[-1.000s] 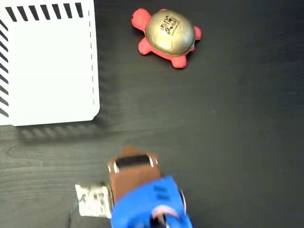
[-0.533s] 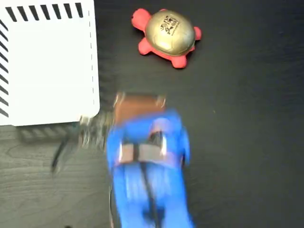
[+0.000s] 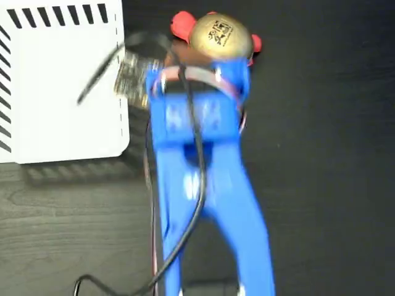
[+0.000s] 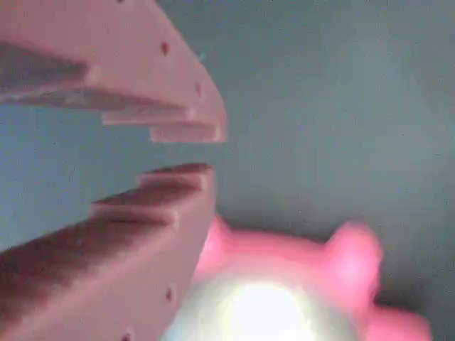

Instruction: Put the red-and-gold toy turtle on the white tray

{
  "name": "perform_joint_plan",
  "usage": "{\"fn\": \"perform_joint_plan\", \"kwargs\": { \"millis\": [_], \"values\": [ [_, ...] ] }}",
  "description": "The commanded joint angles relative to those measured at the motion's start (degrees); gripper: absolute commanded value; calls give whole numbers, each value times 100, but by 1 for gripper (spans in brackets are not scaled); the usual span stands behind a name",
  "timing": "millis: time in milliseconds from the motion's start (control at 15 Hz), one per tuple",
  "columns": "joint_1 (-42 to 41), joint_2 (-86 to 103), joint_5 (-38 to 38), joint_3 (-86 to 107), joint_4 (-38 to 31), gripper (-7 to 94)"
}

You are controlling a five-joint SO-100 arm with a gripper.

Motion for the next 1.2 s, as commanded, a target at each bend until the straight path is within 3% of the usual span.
{"fn": "perform_joint_plan", "kwargs": {
  "millis": [0, 267, 600, 1133],
  "values": [
    [211, -378, 88, -1380, 255, 0],
    [299, -1222, 35, -2602, 844, 2],
    [422, -1951, 26, -3480, 1477, 47],
    [650, -3120, -44, -4790, 2312, 53]
  ]
}}
